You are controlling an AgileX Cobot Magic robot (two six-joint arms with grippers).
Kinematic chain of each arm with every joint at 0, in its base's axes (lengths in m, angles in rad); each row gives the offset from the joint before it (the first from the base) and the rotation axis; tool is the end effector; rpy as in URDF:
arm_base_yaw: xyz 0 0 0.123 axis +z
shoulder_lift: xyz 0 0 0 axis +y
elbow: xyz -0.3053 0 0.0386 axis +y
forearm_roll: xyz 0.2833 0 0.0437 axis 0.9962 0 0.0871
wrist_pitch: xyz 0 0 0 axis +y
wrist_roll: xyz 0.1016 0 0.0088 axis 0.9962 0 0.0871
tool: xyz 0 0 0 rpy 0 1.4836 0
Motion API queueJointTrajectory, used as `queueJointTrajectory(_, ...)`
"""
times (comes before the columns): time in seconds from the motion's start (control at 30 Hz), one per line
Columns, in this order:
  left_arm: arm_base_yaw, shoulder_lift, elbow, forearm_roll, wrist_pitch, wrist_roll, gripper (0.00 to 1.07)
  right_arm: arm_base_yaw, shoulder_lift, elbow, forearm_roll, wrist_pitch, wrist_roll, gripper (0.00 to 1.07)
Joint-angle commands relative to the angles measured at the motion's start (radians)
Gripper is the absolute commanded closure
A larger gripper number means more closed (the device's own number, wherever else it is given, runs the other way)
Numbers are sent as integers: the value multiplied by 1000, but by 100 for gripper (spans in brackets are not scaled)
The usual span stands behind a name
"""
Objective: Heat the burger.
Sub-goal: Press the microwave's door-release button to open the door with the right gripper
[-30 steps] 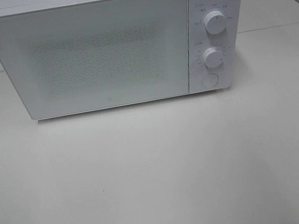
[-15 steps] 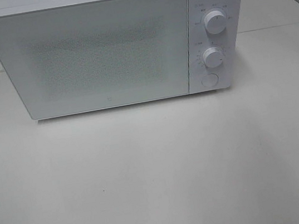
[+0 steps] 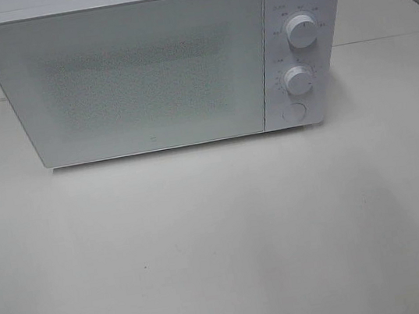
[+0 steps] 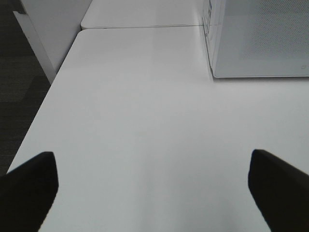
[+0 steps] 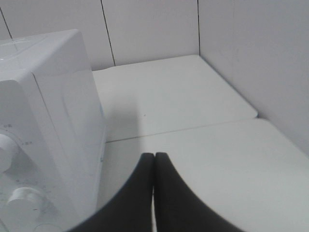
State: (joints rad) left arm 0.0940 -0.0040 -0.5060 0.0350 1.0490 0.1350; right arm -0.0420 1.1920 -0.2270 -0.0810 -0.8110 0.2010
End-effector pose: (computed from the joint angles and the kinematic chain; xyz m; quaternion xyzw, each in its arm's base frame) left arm 0.0118 0.0042 0.2923 0.0167 0.8472 0.0780 0.5252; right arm 0.2218 -0.0033 0.2059 0.0483 0.7292 0.0566 0.6802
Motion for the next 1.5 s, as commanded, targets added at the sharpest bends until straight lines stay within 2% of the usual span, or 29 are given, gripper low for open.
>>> queueJointTrajectory(0.03, -1, -21, 2, 2, -7, -1, 1, -1, 13, 24, -105, -28, 193, 107)
queueJointTrajectory(0.17, -1, -21, 2, 2, -7, -1, 1, -1, 18, 50, -199, -28, 447, 107)
queueJointTrajectory(0.33, -1, -21, 2, 2, -7, -1, 1, 33, 18, 74, -225, -19, 643, 107)
queueJointTrajectory(0.37, -1, -21, 2, 2, -7, -1, 1, 91, 18, 77, -193, 2, 694, 107)
queueJointTrajectory(0.43, -1, -21, 2, 2, -7, -1, 1, 118, 19, 77, -172, 12, 704, 107)
queueJointTrajectory(0.47, -1, -21, 2, 2, -7, -1, 1, 186, 31, 77, -95, 15, 702, 107)
queueJointTrajectory(0.53, -1, -21, 2, 2, -7, -1, 1, 211, 42, 77, -63, 12, 702, 107)
queueJointTrajectory(0.57, -1, -21, 2, 2, -7, -1, 1, 271, 91, 77, 5, -7, 702, 107)
queueJointTrajectory(0.6, -1, -21, 2, 2, -7, -1, 1, 271, 91, 77, 5, -7, 702, 107)
queueJointTrajectory(0.67, -1, -21, 2, 2, -7, -1, 1, 349, 185, 77, 81, -63, 703, 107)
queueJointTrajectory(0.8, -1, -21, 2, 2, -7, -1, 1, 418, 277, 72, 173, -167, 703, 107)
queueJointTrajectory(0.9, -1, -21, 2, 2, -7, -1, 1, 492, 359, 24, 238, -211, 721, 107)
queueJointTrajectory(1.17, -1, -21, 2, 2, -7, -1, 1, 569, 493, -72, 285, -220, 893, 107)
queueJointTrajectory(1.3, -1, -21, 2, 2, -7, -1, 1, 614, 575, -132, 353, -245, 996, 107)
queueJointTrajectory(1.5, -1, -21, 2, 2, -7, -1, 1, 620, 649, -212, 420, -234, 1088, 107)
